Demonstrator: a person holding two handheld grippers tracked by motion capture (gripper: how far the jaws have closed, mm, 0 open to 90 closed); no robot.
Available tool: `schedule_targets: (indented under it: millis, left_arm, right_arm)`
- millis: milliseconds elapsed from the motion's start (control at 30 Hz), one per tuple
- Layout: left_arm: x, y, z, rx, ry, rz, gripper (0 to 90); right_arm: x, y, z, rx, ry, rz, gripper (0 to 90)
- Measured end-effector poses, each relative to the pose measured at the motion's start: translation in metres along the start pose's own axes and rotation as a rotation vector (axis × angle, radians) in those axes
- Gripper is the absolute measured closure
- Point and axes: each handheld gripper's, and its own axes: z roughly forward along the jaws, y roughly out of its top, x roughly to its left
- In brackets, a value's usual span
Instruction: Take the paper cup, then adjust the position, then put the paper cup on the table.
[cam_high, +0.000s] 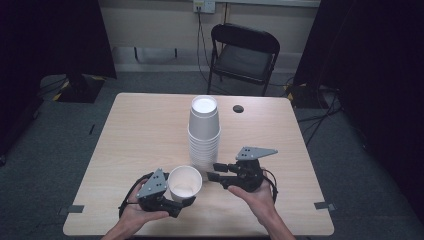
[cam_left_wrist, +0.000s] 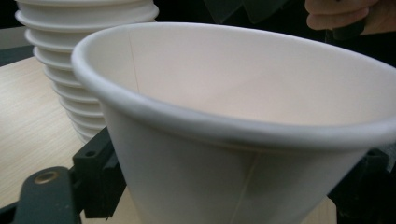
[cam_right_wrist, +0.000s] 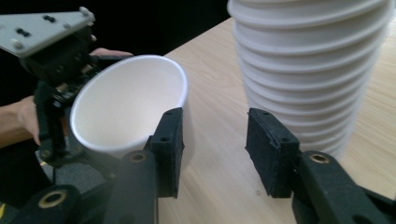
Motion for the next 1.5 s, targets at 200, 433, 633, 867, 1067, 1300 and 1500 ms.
schedule_targets:
  millis: [200, 433, 633, 867, 1067, 1300, 1500]
  left_arm:
    - [0.006, 0.002, -0.005, -0.021, 0.031, -0.039, 15.2]
    - [0.014, 0.005, -0.013, -0.049, 0.065, -0.061, 15.3]
    - [0.019, 0.013, -0.020, -0.070, 0.081, -0.056, 15.4]
    - [0.025, 0.022, -0.026, -0.078, 0.116, -0.044, 15.3]
    - [0.039, 0.027, -0.034, -0.099, 0.151, -0.078, 15.4]
    - [0.064, 0.028, -0.043, -0.139, 0.243, -0.139, 15.4]
    - [0.076, 0.031, -0.046, -0.137, 0.306, -0.134, 15.4]
  right_arm:
    - [-0.004, -0.005, -0.005, 0.001, -0.053, -0.038, 46.5]
    - [-0.015, -0.011, -0.013, -0.002, -0.093, -0.023, 45.2]
    - [-0.023, -0.015, -0.020, -0.008, -0.129, -0.015, 45.1]
    - [-0.030, -0.020, -0.024, 0.001, -0.179, -0.020, 42.6]
    - [-0.038, -0.024, -0.027, 0.006, -0.218, -0.008, 41.4]
    - [-0.042, -0.025, -0.029, -0.001, -0.221, 0.001, 41.1]
    - [-0.047, -0.028, -0.029, 0.003, -0.227, 0.016, 41.1]
